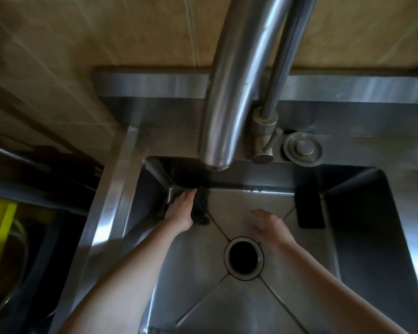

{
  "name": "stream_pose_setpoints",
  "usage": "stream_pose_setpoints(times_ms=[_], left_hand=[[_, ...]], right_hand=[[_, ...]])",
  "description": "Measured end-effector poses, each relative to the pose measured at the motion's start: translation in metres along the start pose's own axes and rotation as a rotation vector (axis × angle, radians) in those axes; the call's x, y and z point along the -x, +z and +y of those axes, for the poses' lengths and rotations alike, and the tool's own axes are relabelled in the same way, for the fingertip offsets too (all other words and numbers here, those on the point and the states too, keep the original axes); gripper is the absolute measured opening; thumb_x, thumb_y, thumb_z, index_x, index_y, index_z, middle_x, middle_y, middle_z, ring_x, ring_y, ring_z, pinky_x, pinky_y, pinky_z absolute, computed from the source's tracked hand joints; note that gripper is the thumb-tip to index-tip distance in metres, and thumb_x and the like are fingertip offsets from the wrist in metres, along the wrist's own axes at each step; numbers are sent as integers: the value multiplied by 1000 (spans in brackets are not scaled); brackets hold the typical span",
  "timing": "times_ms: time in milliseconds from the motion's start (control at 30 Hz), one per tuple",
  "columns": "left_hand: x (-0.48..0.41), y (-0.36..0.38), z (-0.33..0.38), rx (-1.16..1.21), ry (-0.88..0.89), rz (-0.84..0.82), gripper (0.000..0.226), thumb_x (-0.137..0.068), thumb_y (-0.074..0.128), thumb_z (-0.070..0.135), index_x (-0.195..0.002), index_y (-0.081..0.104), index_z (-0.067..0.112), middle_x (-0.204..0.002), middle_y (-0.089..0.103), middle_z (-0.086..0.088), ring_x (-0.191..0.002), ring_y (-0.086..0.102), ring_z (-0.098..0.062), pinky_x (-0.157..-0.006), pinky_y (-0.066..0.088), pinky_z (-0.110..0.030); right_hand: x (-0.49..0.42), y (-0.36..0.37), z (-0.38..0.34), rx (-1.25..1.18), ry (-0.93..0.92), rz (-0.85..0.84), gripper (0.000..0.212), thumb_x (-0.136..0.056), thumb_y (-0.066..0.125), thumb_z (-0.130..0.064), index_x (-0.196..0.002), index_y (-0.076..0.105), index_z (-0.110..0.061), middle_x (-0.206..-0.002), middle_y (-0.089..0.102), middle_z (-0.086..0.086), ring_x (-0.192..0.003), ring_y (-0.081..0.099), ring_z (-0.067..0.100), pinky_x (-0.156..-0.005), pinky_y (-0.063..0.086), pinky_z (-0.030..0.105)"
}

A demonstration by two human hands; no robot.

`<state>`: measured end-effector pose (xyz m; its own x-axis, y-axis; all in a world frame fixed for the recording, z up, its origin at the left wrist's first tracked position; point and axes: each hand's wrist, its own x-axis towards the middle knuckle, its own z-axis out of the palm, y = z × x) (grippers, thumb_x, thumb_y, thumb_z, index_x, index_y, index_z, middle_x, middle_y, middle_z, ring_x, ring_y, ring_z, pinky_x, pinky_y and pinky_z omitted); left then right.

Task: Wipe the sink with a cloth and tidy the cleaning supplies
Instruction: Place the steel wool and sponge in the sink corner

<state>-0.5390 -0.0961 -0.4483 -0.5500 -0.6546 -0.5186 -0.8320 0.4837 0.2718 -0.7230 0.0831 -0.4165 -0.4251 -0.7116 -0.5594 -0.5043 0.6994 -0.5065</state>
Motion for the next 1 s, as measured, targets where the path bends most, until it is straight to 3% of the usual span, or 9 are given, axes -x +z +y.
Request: stream_pose_setpoints(times_ms=[100, 300, 500, 600, 767, 1000], left_hand=[[-16, 2, -1, -72, 23, 15, 89, -78, 58, -3, -149, 10, 20, -156, 14, -5, -141, 20, -25, -113, 25, -38], [-35, 3, -2, -350, 150, -25, 80, -82, 59, 8, -147, 15, 21, -149, 28, -8, -136, 27, -28, -109, 22, -41], [-38, 10, -7, -410, 186, -182, 97, -77, 65, 6, -149, 3, 25, -154, 14, -8, -139, 21, -31, -112, 21, -41], [-36, 11, -6, -381, 170, -230, 100, -77, 65, 2, -149, -1, 25, -156, 2, -10, -143, 8, -32, -115, 17, -39], [-29, 15, -4, -453, 170, -215, 105, -76, 67, 11, -149, -7, 27, -152, 1, -12, -140, 8, -37, -115, 16, -44], [-25, 21, -5, -510, 168, -189, 109, -73, 70, 14, -148, -9, 27, -149, 12, -11, -135, 20, -35, -111, 22, -46]], right_hand=[[-13, 1, 6, 33, -41, -26, 49, -87, 59, -18, -135, 51, -20, -133, 57, 3, -121, 53, 20, -99, 41, 27], [-23, -2, 18, -75, -57, 67, 43, -85, 59, -12, -126, 58, -23, -124, 62, -1, -112, 59, 17, -85, 41, 21], [-19, 0, 40, -181, 25, 92, 38, -85, 57, -7, -121, 61, -18, -117, 66, 4, -106, 61, 19, -86, 46, 25], [-15, 1, 51, -208, 57, 71, 38, -84, 57, -4, -119, 63, -18, -114, 68, 4, -101, 63, 19, -85, 49, 29], [-10, 5, 69, -238, 80, 117, 34, -83, 57, 0, -110, 67, -17, -104, 68, 3, -96, 64, 16, -75, 45, 21], [-9, 14, 87, -294, 97, 120, 31, -86, 55, 0, -111, 65, -14, -105, 69, 6, -100, 64, 21, -91, 50, 32]])
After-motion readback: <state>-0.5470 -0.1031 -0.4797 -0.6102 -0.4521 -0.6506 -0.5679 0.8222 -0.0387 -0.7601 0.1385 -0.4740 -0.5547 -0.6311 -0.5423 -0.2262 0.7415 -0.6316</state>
